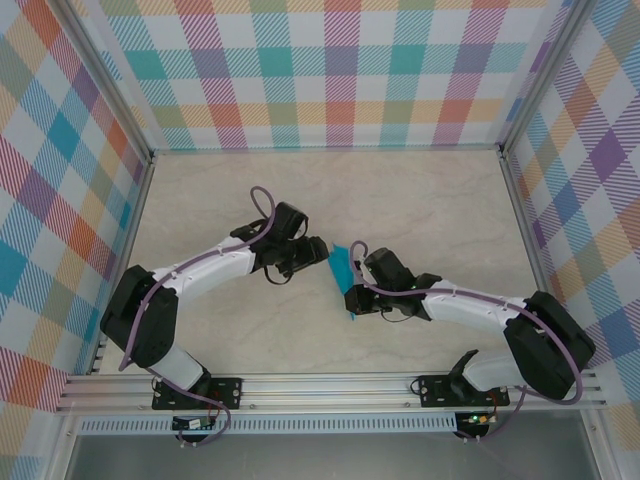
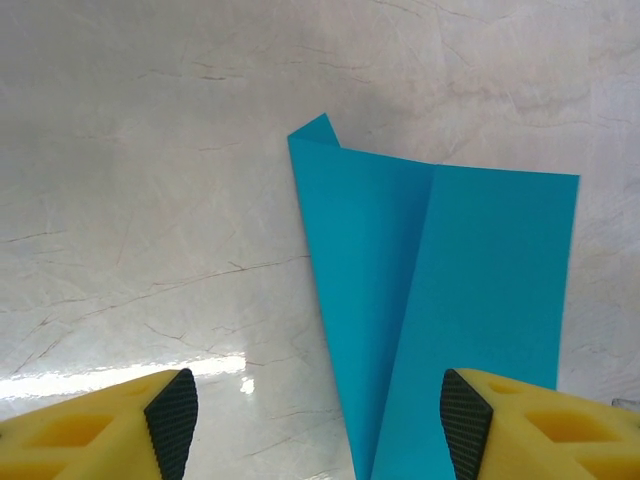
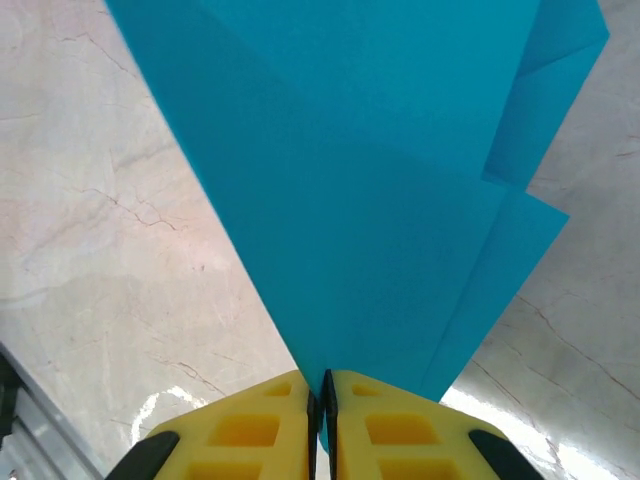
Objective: Fold a paper plane with a square sheet of paper (pick it up from the middle)
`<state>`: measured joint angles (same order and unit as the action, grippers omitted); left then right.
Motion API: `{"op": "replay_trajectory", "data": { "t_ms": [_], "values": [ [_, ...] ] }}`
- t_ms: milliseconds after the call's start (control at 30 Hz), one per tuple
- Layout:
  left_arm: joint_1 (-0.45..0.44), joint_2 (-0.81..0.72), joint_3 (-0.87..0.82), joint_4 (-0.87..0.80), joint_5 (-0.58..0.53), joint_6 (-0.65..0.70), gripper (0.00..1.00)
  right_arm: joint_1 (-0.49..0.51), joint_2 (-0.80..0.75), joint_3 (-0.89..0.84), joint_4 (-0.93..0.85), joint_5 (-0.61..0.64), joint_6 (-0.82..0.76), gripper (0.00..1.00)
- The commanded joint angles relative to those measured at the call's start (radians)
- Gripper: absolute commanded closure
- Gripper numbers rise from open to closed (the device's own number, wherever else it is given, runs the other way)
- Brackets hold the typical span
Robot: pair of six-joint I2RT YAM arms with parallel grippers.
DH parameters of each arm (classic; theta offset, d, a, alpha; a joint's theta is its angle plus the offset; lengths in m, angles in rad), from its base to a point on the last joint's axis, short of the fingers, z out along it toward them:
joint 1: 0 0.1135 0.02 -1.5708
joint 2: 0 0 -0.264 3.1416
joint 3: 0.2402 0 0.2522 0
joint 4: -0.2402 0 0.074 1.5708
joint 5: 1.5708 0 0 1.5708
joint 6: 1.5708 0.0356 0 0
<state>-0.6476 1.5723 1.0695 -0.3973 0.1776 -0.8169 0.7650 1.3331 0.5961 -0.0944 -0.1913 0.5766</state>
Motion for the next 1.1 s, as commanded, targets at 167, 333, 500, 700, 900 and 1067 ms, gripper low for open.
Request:
{"op": "replay_trajectory", "data": {
  "t_ms": [167,333,500,700,900,1067],
  "values": [
    [-0.004,-0.025,-0.048,0.028,0.040,0.007,0.38,-0.089,-0.056,-0.116,0.176,-0.215,0.045,0.87],
    [-0.007,-0.034,-0.068,0.109,0.109,0.014,0.36,-0.130,-0.073,-0.149,0.181,-0.309,0.014,0.87],
    [-0.016,-0.015,-0.080,0.213,0.188,0.017,0.36,-0.198,-0.058,-0.187,0.232,-0.413,0.025,0.87],
    [-0.048,0.036,-0.069,0.261,0.229,0.025,0.38,-0.245,-0.005,-0.173,0.227,-0.503,0.030,0.86],
    [-0.077,0.083,-0.044,0.301,0.258,0.032,0.38,-0.265,0.083,-0.148,0.216,-0.524,0.034,0.86],
    [-0.089,0.119,-0.020,0.320,0.262,0.025,0.36,-0.265,0.124,-0.126,0.210,-0.515,0.032,0.85]
  ]
}}
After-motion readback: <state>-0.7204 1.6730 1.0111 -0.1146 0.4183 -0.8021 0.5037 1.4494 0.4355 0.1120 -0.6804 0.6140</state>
